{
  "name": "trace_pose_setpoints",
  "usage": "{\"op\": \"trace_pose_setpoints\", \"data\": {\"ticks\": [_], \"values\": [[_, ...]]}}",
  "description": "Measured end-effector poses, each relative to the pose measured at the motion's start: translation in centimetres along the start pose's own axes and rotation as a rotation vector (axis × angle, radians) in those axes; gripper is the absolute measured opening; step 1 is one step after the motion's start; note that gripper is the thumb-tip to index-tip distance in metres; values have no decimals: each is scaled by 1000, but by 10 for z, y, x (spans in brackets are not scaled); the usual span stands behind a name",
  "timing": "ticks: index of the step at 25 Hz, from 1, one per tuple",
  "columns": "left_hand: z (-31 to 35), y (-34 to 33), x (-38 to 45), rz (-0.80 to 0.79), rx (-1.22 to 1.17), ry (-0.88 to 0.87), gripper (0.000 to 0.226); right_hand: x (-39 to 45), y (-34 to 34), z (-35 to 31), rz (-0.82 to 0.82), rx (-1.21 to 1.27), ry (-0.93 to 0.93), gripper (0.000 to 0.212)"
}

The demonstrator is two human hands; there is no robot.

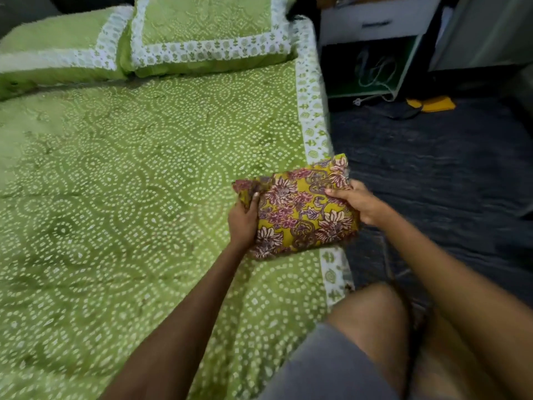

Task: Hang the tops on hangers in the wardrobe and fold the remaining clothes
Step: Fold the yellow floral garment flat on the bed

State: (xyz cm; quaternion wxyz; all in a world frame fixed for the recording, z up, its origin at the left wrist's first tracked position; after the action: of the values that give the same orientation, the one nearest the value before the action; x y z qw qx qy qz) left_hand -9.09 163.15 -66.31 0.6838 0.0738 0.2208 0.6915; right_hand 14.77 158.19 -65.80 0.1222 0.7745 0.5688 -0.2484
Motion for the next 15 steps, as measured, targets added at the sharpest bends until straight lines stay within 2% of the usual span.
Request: {"op": "trace_pose_setpoints", "data": {"ticks": [2,5,7,10,15], "values": [[21,-41,13,-26,154,-127,34,14,44,-5,23,7,3,43],[56,-97,25,-61,221,-168,33,26,101,-22,58,13,-14,30],[86,-126,19,-89,207,-180,33,18,134,-45,98,16,-6,21],[141,-153,-5,-107,179,-187,34,-14,176,-87,145,8,16,20],[290,-165,-48,-237,50,-251,26,-101,236,-206,201,11,57,17]]}}
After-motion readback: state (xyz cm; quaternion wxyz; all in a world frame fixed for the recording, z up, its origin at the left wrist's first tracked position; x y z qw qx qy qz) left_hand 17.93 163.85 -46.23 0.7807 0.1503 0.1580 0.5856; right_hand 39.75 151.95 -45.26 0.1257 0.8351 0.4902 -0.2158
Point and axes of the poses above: each hand's wrist, its own x-axis towards the middle knuckle, its own y-axis out of the back of the hand, z = x × y, the point moved 2 cm from there along x, towards the middle knuckle, and after that the axes turned 3 degrees about y, right-handed, at the moved point
